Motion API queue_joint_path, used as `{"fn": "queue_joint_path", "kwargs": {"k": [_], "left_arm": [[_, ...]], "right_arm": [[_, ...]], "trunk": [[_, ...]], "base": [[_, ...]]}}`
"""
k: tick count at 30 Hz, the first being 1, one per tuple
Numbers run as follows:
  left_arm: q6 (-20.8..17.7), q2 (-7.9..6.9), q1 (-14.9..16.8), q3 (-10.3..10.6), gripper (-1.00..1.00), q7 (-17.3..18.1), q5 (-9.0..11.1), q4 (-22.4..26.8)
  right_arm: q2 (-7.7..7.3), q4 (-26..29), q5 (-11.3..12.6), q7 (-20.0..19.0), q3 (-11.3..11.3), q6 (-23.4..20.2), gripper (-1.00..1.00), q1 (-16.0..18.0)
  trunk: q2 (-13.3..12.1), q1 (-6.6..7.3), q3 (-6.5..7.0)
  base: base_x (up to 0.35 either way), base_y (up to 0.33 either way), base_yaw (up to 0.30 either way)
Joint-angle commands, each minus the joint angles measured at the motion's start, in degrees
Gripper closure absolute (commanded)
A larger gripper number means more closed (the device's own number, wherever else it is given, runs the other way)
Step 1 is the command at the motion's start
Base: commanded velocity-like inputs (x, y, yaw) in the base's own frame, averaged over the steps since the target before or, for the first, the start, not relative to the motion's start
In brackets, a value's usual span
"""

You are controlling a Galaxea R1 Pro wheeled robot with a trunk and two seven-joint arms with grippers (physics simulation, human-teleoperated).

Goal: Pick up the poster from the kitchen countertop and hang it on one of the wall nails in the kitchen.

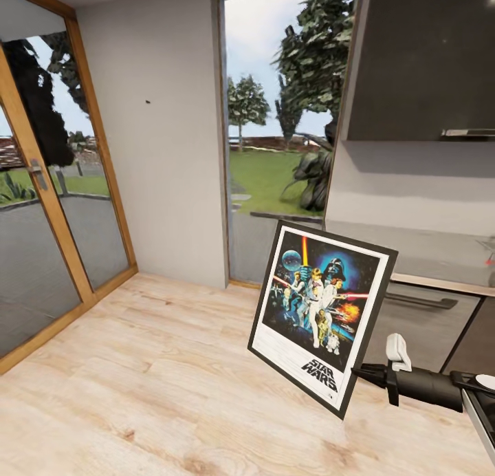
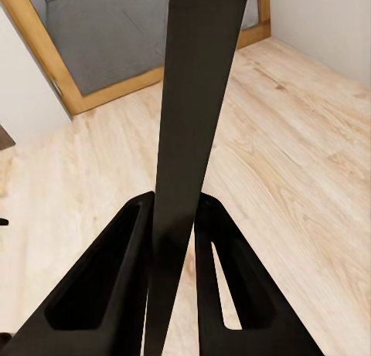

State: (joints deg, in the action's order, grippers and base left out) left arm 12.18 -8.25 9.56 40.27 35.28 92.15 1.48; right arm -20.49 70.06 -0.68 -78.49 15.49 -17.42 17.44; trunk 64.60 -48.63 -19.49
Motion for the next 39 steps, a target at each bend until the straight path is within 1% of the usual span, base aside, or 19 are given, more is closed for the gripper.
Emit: {"fn": "queue_joint_path", "kwargs": {"k": [1,39], "left_arm": [[0.3,-0.01,0.0,0.5,-1.0,0.1,0.3,0.0],[0.3,-0.01,0.0,0.5,-1.0,0.1,0.3,0.0]], "right_arm": [[0.01,0.0,0.0,-0.4,0.1,-0.8,1.0,0.0],[0.01,0.0,0.2,-0.4,0.1,-0.9,1.0,0.0]], "trunk": [[-0.4,0.22,0.12],[-15.6,8.57,6.94]], "base": [[0.0,0.0,0.0],[0.0,0.0,0.0]]}}
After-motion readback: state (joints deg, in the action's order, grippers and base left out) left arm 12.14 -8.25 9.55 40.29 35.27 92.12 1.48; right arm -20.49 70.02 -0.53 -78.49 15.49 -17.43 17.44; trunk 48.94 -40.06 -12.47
